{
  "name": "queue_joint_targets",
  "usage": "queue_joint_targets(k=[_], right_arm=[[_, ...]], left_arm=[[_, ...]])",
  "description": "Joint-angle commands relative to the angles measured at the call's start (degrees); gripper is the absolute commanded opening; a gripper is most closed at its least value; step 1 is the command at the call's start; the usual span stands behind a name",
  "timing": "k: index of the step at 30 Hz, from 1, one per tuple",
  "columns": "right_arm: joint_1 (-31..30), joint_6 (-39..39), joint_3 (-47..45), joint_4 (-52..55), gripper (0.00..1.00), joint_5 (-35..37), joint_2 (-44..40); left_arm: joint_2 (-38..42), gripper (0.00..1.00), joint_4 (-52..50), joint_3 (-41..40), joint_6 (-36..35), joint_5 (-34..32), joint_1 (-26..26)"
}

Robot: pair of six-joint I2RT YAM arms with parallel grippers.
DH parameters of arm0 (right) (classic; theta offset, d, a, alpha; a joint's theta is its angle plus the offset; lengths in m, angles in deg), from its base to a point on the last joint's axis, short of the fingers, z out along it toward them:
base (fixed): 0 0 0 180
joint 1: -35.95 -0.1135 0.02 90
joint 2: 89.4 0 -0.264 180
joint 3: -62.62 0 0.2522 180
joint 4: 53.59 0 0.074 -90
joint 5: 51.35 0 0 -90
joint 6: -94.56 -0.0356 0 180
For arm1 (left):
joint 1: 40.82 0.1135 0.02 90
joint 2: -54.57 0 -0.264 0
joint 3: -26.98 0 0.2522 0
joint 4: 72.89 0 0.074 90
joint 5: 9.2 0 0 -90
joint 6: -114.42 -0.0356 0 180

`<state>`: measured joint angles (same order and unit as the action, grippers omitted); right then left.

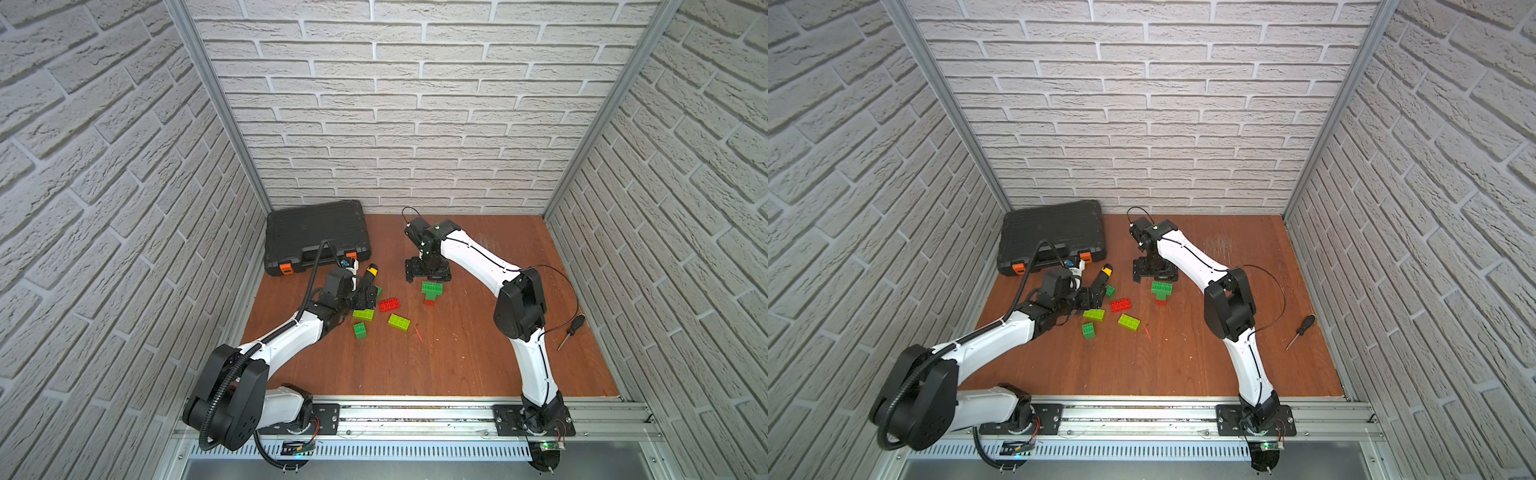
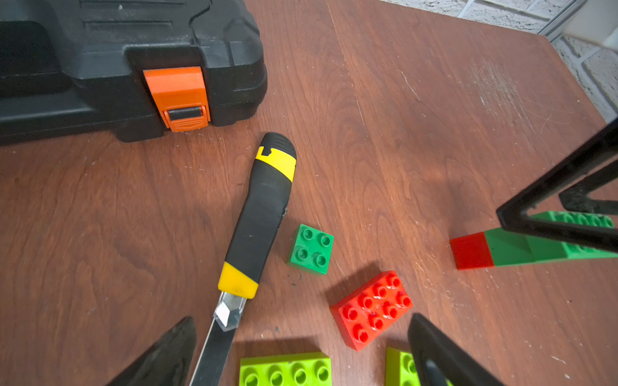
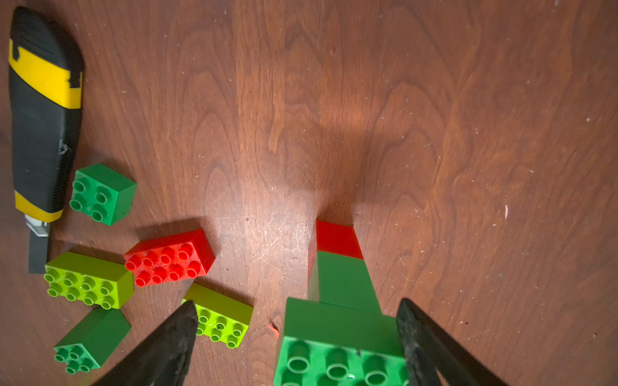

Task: Assemble a spoon with lego
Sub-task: Adjust the lego brick at the center of the board.

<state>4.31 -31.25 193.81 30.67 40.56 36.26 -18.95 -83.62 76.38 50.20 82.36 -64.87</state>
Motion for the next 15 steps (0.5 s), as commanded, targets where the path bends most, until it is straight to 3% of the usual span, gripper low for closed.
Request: queue_joint_targets(k=[1, 10, 15], right_arm=[[0.2, -0.9, -1.3, 0.6, 0.92, 0.7, -3.7], [-0.2, 1.8, -0.5, -2.9, 0.93, 0.7, -7.9], [-2.7, 10.7, -1.4, -7.4, 0.93, 1.8, -14.2]], left_arm=[[0.1, 0.98, 0.2, 1.3, 0.4, 0.2, 0.5], [0.1, 0.98, 0.1, 1.9, 1.5, 1.4, 1.0], [1.3, 0.98, 0.5, 1.8, 3.4, 3.9, 4.0]])
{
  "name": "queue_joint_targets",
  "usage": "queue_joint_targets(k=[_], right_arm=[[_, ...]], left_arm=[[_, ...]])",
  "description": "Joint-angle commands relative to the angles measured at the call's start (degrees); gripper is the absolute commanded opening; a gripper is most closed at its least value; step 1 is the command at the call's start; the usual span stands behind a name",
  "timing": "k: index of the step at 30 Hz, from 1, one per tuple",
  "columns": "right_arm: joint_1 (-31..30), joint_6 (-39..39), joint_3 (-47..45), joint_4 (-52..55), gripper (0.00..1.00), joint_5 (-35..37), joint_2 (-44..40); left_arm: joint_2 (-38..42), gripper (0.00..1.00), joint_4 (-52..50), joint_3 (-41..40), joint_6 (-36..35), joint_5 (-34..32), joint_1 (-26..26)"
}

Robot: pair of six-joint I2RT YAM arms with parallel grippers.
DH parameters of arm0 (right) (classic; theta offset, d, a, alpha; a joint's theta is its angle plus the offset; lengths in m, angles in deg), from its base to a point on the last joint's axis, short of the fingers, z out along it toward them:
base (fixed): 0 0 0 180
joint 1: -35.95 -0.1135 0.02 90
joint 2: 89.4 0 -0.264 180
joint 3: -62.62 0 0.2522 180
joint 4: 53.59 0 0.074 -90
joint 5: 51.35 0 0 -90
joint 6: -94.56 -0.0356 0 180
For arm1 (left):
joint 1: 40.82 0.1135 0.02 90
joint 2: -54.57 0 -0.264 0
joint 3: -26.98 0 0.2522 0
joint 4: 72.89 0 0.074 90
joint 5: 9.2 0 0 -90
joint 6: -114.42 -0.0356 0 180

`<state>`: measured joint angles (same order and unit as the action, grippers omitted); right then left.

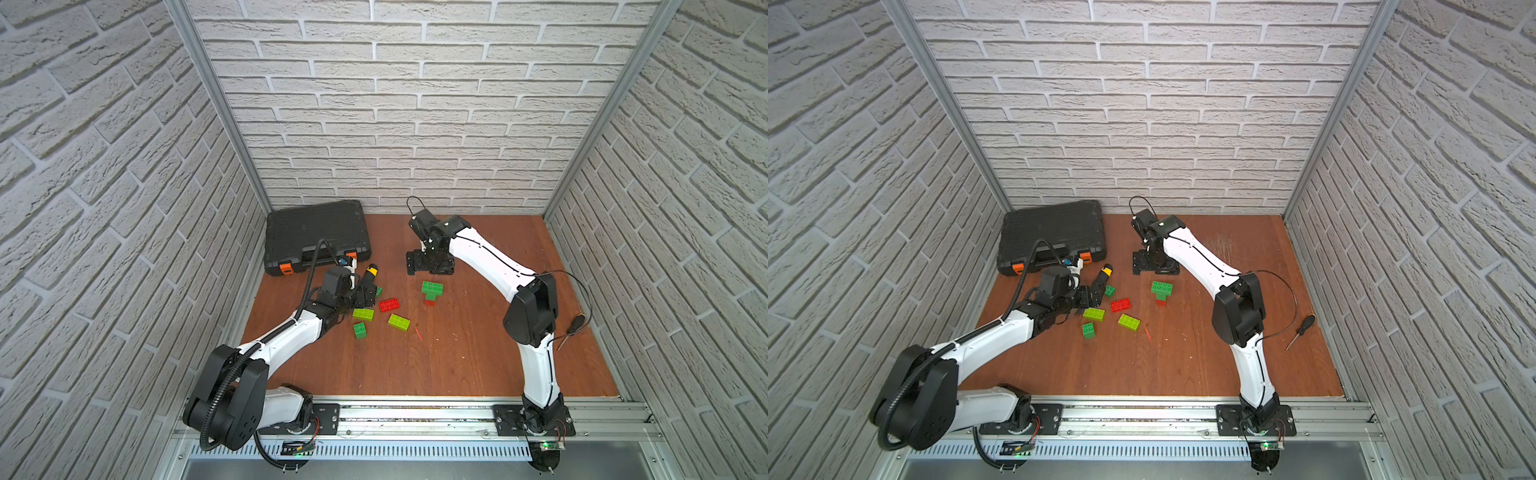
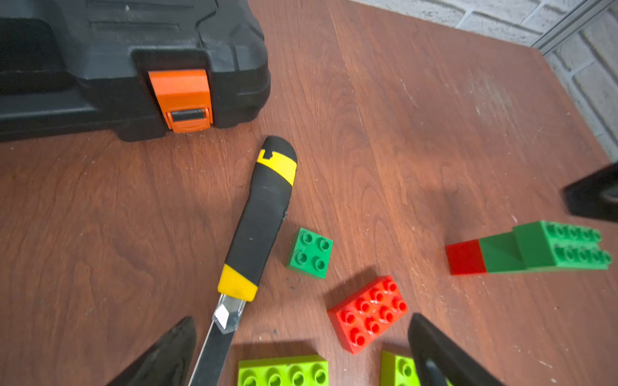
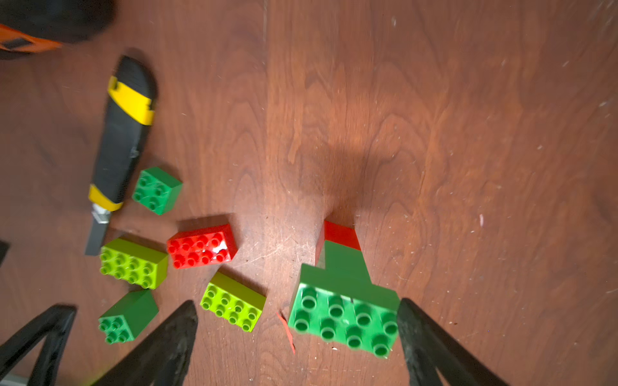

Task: Assemble a spoon with lego
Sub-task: Adjust the lego brick at the center of the board, then pick up the lego brick from the center of the board.

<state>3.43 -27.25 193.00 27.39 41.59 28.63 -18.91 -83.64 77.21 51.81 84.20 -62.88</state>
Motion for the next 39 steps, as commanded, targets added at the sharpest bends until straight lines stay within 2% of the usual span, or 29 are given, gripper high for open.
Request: queue_joint_targets(k=[1, 6, 12, 17, 25, 39], right_arm=[[-2.5, 8.8, -1.4, -5.2, 0.93, 0.8, -7.6], [-8.3, 26.8, -15.9, -18.3, 0.91, -1.3, -14.5], [-14.8, 42.6, -30.9, -29.2, 0.86, -2.5, -16.1], [-16.5, 44.5, -33.6, -31.6, 0.8, -4.5, -12.5], [-16.9, 43.5, -32.2, -33.1, 0.77, -2.7, -7.4], [-17.0, 44.1, -31.2, -31.1, 0.61, 0.1, -2.2]], left_arm=[[1.8, 0.98, 0.7, 0.7, 2.6, 2.9, 2.9], [4.8, 0.98, 0.9, -1.3, 5.7, 5.5, 8.1], [8.2, 0.98, -2.4, -2.7, 6.2, 4.3, 9.4], [12.1, 0.98, -2.6, -6.6, 7.6, 2.7, 9.8], [15.4, 0.98, -3.6, -10.3, 8.0, 1.9, 10.3], [13.0, 0.98, -2.6, -9.9, 7.9, 3.3, 10.5]])
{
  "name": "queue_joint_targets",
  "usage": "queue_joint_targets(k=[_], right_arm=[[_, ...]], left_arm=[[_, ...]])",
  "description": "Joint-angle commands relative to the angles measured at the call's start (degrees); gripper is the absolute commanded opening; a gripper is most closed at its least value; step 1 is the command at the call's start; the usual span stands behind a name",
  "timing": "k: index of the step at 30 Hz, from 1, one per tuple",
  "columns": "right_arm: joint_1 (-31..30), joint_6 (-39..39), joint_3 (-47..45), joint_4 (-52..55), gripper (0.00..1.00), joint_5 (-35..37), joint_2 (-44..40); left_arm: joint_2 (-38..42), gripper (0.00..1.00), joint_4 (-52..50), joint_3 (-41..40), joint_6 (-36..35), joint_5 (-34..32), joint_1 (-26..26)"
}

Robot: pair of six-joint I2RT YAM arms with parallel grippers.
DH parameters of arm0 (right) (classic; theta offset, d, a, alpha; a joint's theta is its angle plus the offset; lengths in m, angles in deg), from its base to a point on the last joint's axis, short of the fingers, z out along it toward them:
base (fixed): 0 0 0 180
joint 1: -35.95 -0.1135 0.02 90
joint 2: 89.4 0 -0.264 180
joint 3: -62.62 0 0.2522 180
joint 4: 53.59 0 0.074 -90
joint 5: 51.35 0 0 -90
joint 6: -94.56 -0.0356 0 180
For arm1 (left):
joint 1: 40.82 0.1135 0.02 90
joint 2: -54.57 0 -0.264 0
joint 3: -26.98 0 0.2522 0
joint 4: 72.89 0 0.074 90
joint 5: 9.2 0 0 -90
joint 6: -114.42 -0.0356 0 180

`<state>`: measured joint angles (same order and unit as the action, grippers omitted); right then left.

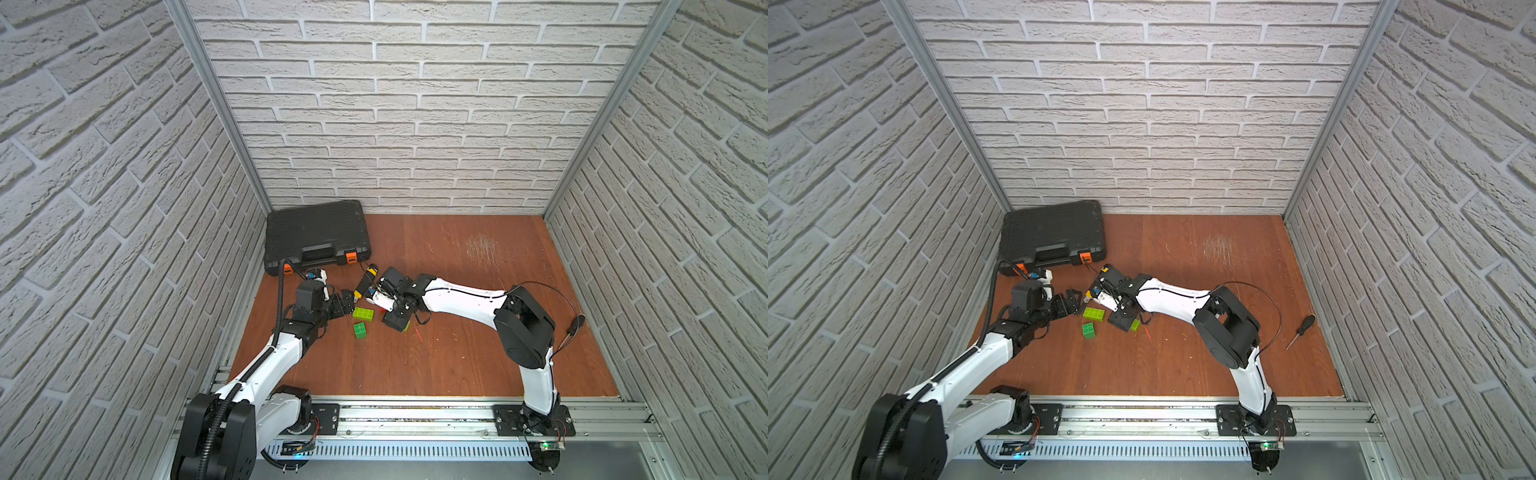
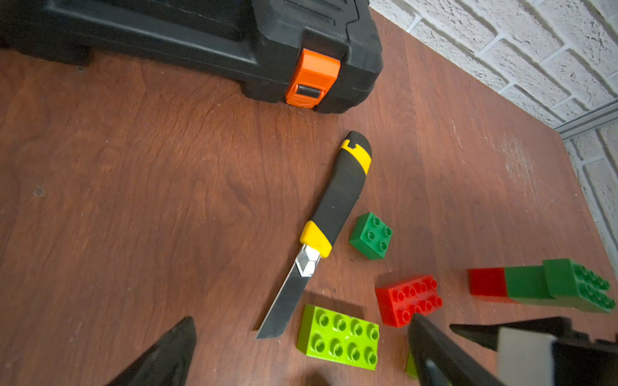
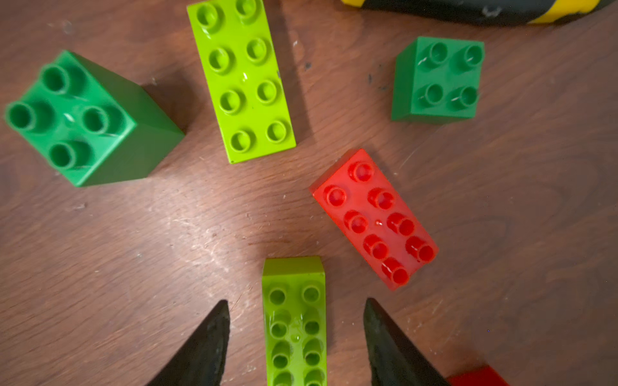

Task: Assemble a spoon with lego
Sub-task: Pick up the lego brick from the center of the board.

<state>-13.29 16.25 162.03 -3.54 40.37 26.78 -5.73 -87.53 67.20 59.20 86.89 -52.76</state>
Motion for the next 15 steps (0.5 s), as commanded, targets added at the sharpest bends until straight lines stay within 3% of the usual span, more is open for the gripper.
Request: queue_joint_targets(k=[1, 15], right_arm=[[-0.2, 0.6, -0.3, -0.2, 0.61, 1.4, -0.3], [0.0, 1.0, -0.6, 0.3, 0.52, 1.7, 1.3]], left_arm=[[-0.2, 0.98, 1.4, 0.1, 0.5, 0.6, 0.3], [-0.5, 0.98, 1.8, -0.2, 0.9, 0.7, 0.4]])
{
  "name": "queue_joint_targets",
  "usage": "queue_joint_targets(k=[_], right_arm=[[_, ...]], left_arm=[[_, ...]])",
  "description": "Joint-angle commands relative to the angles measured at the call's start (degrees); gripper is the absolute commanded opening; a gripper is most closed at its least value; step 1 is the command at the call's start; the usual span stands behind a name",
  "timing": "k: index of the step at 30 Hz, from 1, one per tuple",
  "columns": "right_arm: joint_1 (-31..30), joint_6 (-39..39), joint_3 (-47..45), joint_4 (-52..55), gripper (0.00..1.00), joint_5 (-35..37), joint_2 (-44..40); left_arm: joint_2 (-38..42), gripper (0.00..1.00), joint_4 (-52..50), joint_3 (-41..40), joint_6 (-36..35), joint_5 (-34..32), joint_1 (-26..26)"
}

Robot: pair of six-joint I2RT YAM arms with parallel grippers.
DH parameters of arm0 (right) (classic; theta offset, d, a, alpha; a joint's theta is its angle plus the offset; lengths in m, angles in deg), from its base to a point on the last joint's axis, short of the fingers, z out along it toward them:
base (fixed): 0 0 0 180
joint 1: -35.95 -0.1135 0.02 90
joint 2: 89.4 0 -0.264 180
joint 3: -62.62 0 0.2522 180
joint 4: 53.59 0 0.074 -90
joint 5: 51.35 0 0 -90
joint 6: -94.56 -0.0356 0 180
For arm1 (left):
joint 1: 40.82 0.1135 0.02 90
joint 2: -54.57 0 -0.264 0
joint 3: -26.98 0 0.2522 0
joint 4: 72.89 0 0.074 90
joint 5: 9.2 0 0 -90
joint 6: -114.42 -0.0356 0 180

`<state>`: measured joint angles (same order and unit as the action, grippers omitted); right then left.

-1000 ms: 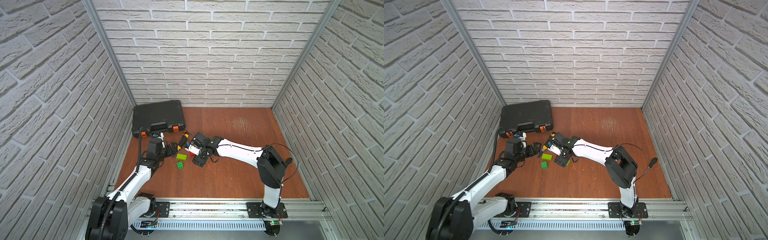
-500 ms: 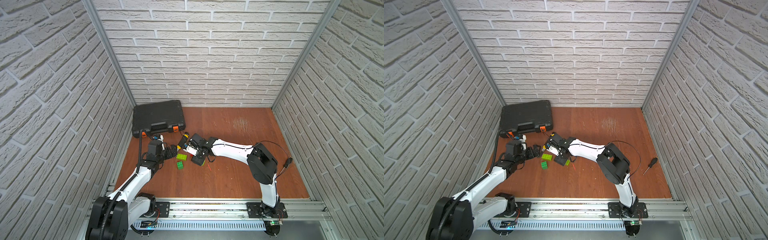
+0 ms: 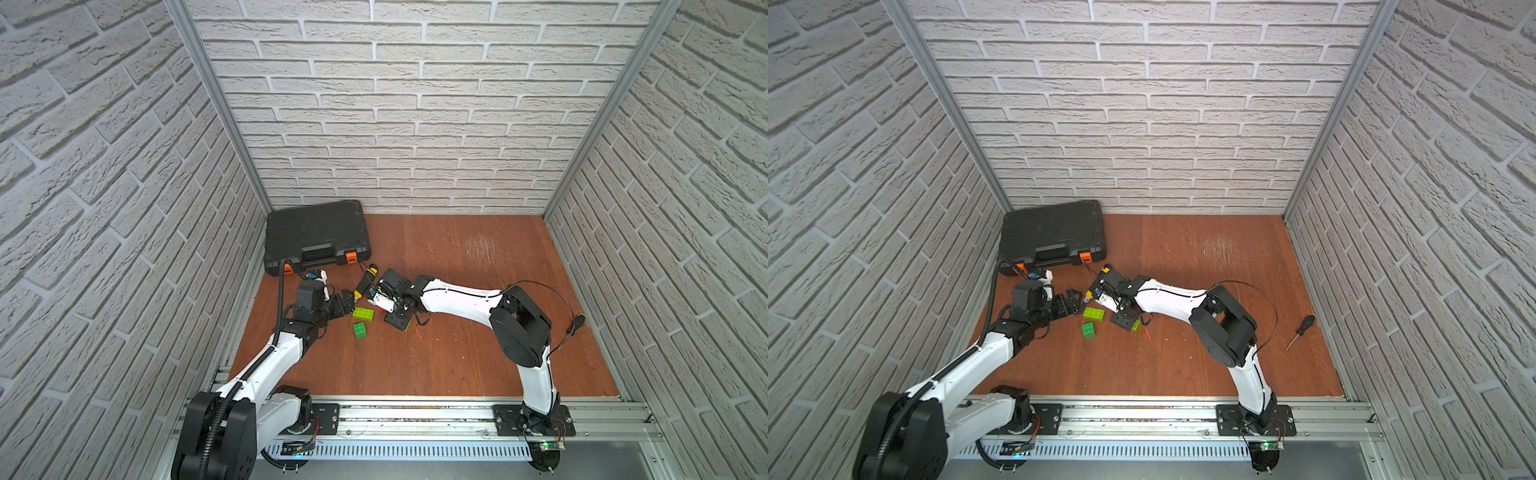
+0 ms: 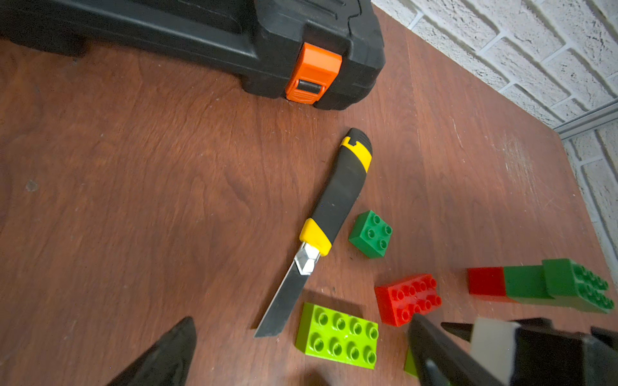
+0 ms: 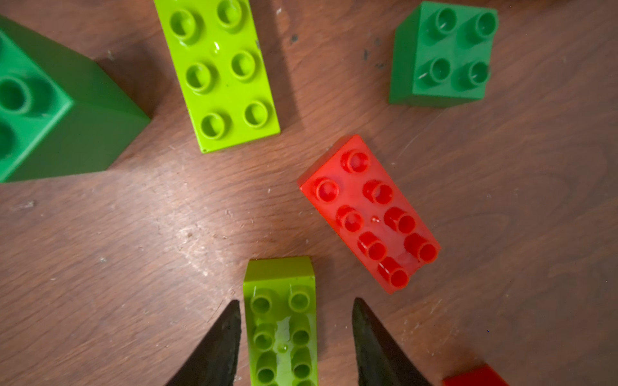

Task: Assemble a spoon with lego
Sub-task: Pick up the lego brick from the center of the board.

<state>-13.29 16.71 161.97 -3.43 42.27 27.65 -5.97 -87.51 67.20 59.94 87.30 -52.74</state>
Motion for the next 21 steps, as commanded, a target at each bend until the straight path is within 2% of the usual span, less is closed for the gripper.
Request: queue_joint_targets(k=[1, 11, 17, 21], right_arm=[[-0.1, 0.6, -0.6, 0.3, 0.51, -0.6, 0.4], [-0.1, 1.0, -1.1, 0.9, 0.45, -1.9, 1.6], [-0.1, 1.5, -0.9, 1.3, 0.32, -2.5, 1.3], [-0.1, 1.8, -0.8, 2.6, 0.27, -3.6, -1.4]], left_arm=[[-0.3, 0.98, 1.8, -0.2, 0.2, 0.4, 0.3], [-0.6, 0.98, 2.0, -0.2, 0.5, 0.5, 0.2], [-0.6, 0.98, 2.1, -0.2, 0.6, 0.5, 0.2], [-0.4, 0.98, 1.7, 0.2, 0.5, 0.8, 0.1]])
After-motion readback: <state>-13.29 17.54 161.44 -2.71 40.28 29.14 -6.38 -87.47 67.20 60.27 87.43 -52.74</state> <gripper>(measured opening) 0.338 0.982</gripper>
